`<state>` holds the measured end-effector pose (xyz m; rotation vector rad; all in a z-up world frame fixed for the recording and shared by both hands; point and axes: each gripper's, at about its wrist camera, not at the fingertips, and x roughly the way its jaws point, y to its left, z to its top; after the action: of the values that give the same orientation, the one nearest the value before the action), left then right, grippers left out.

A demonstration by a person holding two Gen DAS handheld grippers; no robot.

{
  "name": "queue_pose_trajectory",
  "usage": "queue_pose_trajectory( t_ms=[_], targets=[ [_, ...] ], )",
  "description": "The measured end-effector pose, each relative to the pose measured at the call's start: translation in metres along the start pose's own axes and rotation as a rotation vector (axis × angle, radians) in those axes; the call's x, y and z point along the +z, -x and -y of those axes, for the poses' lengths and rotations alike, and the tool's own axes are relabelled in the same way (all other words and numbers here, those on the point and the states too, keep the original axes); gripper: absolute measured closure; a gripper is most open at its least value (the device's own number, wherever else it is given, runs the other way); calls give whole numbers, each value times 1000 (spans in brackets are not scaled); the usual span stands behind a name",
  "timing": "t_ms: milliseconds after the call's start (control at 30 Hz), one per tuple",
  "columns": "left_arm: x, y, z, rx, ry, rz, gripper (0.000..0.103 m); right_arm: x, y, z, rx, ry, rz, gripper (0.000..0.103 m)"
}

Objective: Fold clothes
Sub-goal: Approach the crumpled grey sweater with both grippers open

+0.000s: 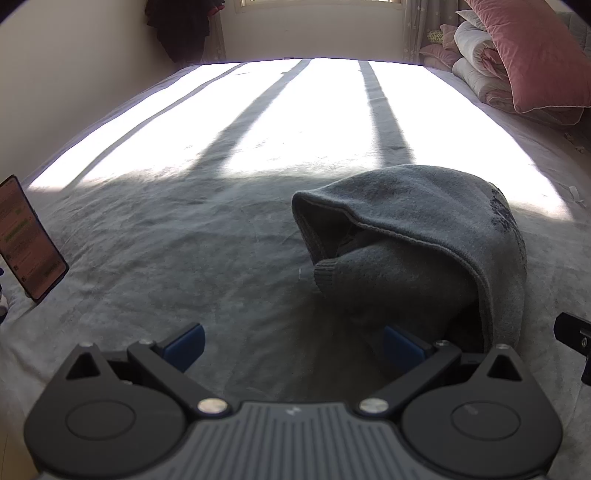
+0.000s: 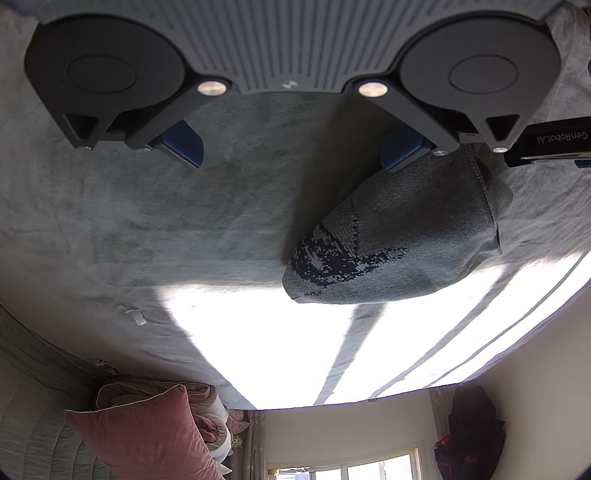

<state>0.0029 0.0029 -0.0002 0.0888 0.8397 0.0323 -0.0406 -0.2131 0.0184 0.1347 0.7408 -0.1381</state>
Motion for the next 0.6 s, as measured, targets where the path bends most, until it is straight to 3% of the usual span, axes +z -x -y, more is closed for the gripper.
queue_pose_trajectory(
  t_ms=[600],
  targets=[
    [6,-1,-11,-16,34,-23,0,1,-8,-11,7,10,-14,0]
  ],
)
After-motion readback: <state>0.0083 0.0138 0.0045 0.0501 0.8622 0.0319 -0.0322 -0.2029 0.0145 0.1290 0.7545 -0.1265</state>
